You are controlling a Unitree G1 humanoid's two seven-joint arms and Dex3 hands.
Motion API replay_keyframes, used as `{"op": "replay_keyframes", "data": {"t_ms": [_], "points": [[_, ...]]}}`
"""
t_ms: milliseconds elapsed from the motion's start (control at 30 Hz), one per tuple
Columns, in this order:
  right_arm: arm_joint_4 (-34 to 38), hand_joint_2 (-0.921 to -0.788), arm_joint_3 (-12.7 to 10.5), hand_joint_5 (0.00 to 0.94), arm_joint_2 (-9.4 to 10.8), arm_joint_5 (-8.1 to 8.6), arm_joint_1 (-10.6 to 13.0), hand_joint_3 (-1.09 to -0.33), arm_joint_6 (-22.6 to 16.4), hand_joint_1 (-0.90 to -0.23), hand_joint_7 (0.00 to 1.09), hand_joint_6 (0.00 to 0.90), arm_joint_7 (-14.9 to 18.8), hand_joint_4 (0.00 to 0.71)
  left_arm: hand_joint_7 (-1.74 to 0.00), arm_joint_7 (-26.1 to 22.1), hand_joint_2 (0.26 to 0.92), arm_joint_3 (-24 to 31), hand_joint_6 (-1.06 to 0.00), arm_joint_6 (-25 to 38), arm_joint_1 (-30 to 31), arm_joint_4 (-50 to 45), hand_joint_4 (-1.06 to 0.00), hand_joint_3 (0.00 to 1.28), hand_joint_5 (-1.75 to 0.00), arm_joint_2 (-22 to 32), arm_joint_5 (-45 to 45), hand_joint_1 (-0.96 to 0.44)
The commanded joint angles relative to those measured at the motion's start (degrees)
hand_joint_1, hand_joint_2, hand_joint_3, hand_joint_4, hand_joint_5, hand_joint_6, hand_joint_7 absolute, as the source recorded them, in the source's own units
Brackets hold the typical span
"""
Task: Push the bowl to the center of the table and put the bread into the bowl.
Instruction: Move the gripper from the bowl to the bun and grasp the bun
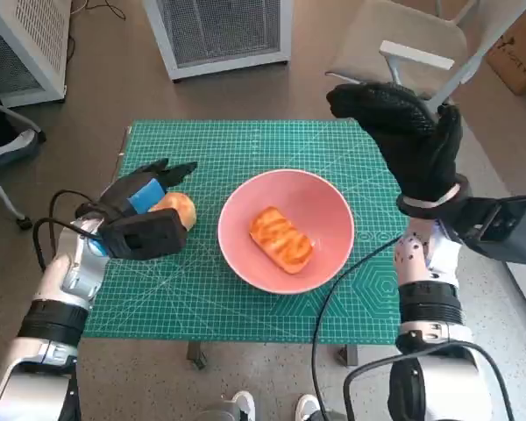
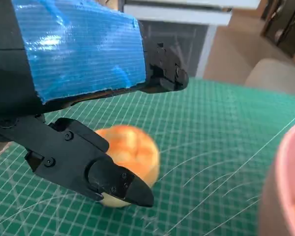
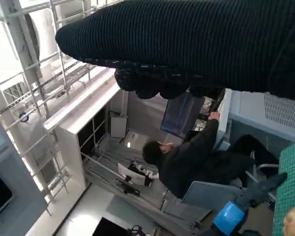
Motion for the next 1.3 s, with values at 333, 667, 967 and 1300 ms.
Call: {"op": "replay_keyframes", "data": {"t_ms": [333, 667, 967, 1300], "points": [[0.9, -0.921, 0.05, 0.001, 0.1, -0.73, 1.13, -0.705, -0.39, -0.633, 0.6, -0.001, -0.35, 0.213, 0.0, -2.69, 0.8, -3.41, -0.3, 5.94, -2.59, 0.88, -0.13, 0.0, 0.0, 0.19, 3.43, -0.36], [0.46, -0.921, 0.16, 0.0, 0.19, -0.6, 1.34, -0.705, -0.13, -0.634, 0.6, -0.001, -0.41, 0.209, 0.0, -2.2, 0.792, -5.71, -0.3, 7.49, -4.31, 4.67, -0.13, 0.0, 0.0, -0.35, 5.54, -0.35], [-0.12, -0.921, 0.25, 0.0, 0.21, -0.4, 1.66, -0.707, 0.34, -0.633, 0.6, -0.001, -0.27, 0.209, -0.01, -0.68, 0.787, -6.77, -0.31, 7.15, -6.3, 9.41, -0.14, 0.0, 0.0, -1.54, 5.59, -0.29], [-0.65, -0.921, 0.34, 0.0, 0.18, -0.4, 1.9, -0.708, 0.69, -0.633, 0.6, -0.001, -0.33, 0.208, -0.01, 0.98, 0.786, -7.48, -0.32, 6.69, -7.74, 12.76, -0.15, 0.0, 0.0, -2.42, 5.73, -0.26]]}}
